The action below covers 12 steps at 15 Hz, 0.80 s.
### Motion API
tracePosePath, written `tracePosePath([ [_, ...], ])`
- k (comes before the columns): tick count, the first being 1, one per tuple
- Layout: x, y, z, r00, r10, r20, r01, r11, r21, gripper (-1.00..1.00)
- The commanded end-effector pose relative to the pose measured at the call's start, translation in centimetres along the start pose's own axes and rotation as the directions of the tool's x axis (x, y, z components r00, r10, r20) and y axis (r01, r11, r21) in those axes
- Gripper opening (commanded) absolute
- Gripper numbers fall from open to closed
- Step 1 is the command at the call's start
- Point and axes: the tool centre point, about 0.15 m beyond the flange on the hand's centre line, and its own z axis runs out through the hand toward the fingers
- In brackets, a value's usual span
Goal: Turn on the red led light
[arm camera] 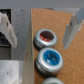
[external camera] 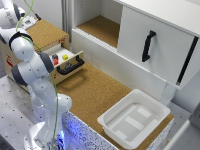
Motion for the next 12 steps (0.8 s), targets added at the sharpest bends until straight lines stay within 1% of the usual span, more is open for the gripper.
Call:
tracePosePath([
  [1, 9.4, -0.3, 1.7, 0.989, -0.008, 0.151, 0.004, 1.000, 0.027, 1.00],
  [3, 10.3, 0.1, 2.2, 0.989, -0.022, 0.148, 0.015, 0.999, 0.044, 1.00],
  [4, 10.5, 0.3, 2.4, 0.987, -0.036, 0.159, 0.029, 0.999, 0.045, 1.00],
  [5, 10.5, 0.6, 2.7, 0.983, -0.048, 0.178, 0.043, 0.998, 0.037, -1.00],
  [8, 10.5, 1.0, 3.3, 0.964, -0.102, 0.245, 0.111, 0.994, -0.023, -1.00],
  [10, 10.4, 1.5, 4.0, 0.960, -0.094, 0.265, 0.103, 0.994, -0.021, -1.00],
  [12, 10.3, 1.8, 4.3, 0.961, -0.072, 0.268, 0.082, 0.996, -0.024, -1.00],
])
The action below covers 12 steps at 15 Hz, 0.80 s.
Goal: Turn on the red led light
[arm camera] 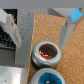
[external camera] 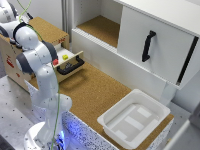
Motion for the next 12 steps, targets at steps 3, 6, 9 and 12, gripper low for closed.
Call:
tracePosePath([
  [3, 5.0, 1.3, 0.4, 0.965, 0.031, 0.262, -0.025, 0.999, -0.024, -1.00],
  [6, 5.3, 1.4, 1.1, 0.963, 0.034, 0.268, -0.028, 0.999, -0.026, -1.00],
  [9, 5.5, 1.2, 1.8, 0.963, 0.031, 0.268, -0.029, 0.999, -0.013, -1.00],
  [12, 5.7, 0.9, 2.7, 0.963, 0.029, 0.266, -0.032, 0.999, 0.006, -1.00],
])
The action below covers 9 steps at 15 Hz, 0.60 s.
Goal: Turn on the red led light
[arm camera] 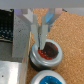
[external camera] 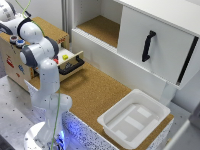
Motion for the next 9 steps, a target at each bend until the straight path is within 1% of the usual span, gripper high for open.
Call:
tracePosePath([
  [1, 4.6, 1.1, 1.2, 0.978, 0.017, 0.209, -0.024, 0.999, 0.028, -1.00],
  [3, 4.8, 1.5, 2.5, 0.977, 0.027, 0.213, -0.034, 0.999, 0.027, -1.00],
  [6, 5.3, 2.0, 3.4, 0.976, 0.043, 0.212, -0.048, 0.999, 0.023, -1.00],
  [9, 5.2, 1.3, 3.8, 0.975, 0.030, 0.218, -0.041, 0.998, 0.044, -1.00],
])
